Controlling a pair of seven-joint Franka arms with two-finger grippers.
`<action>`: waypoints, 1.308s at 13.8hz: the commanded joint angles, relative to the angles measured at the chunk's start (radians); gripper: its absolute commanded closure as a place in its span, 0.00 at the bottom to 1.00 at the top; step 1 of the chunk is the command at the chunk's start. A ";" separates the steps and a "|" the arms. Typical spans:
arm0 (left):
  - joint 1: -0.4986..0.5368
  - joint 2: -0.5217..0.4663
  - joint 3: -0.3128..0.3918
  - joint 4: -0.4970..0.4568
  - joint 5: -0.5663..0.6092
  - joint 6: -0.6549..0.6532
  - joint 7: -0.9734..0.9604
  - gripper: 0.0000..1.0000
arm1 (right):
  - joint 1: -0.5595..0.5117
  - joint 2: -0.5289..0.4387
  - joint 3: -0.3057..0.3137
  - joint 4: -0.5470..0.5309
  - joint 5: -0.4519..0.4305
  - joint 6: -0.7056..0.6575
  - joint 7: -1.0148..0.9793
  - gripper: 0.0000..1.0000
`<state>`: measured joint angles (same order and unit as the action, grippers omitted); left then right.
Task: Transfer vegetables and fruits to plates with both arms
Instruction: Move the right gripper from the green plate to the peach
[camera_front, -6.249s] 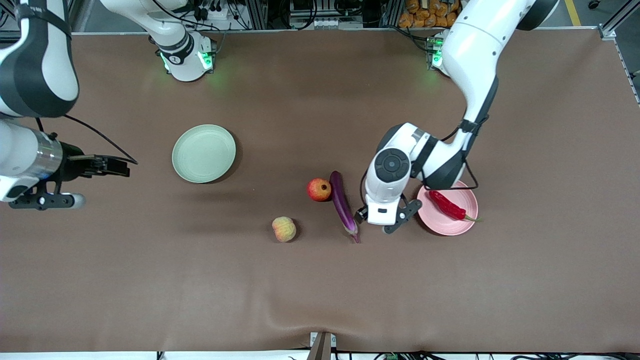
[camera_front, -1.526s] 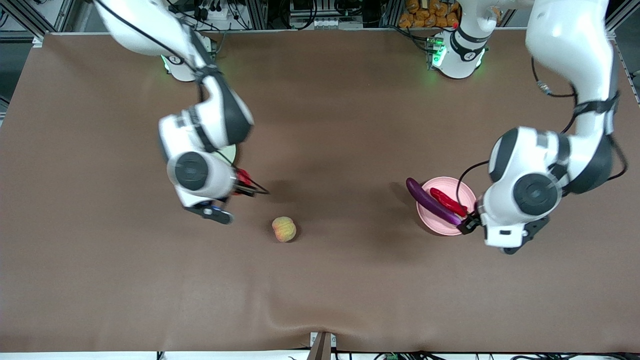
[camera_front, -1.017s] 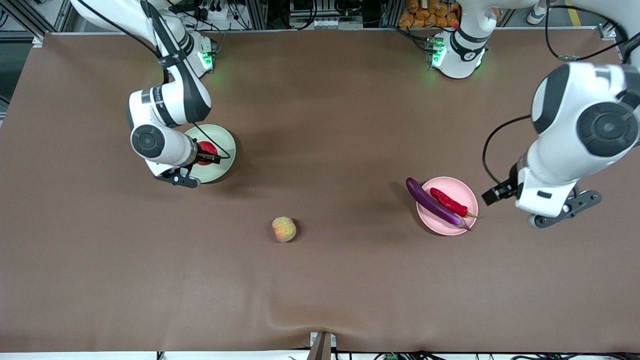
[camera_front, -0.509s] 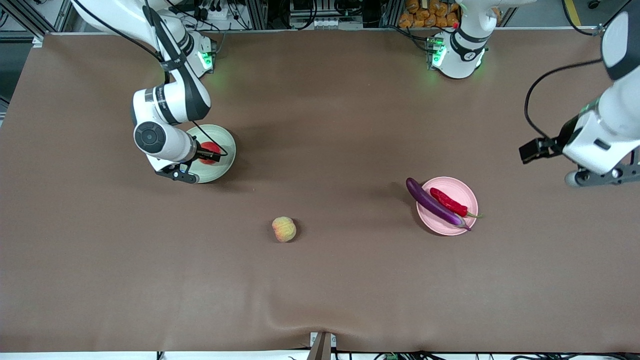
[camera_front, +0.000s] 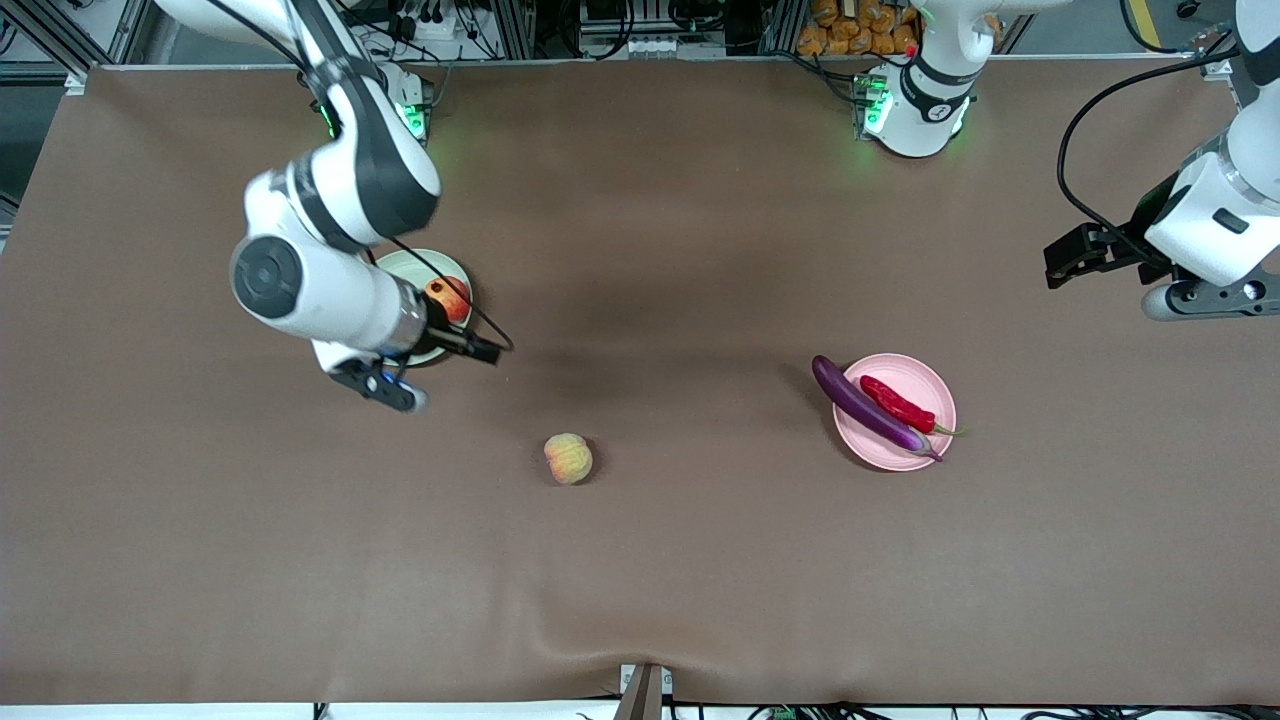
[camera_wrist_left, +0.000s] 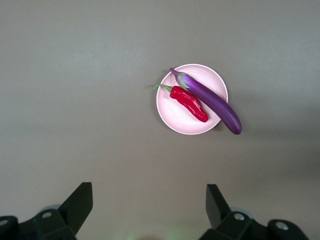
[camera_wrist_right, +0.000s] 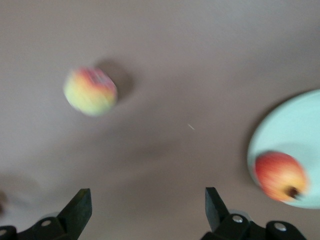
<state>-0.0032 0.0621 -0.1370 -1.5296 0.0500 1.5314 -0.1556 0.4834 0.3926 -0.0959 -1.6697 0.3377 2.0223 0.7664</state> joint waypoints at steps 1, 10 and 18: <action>0.011 -0.076 -0.001 -0.104 -0.018 0.061 0.030 0.00 | 0.027 0.167 -0.004 0.120 0.026 0.140 0.170 0.00; 0.048 -0.073 0.017 0.006 -0.009 -0.016 0.154 0.00 | 0.132 0.399 -0.007 0.214 0.009 0.470 0.284 0.00; 0.038 -0.056 0.007 0.016 -0.006 -0.016 0.156 0.00 | 0.115 0.437 -0.008 0.206 -0.069 0.510 0.272 0.78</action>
<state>0.0322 0.0050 -0.1279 -1.5252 0.0497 1.5313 -0.0209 0.6085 0.8101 -0.1072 -1.4896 0.2933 2.5324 1.0370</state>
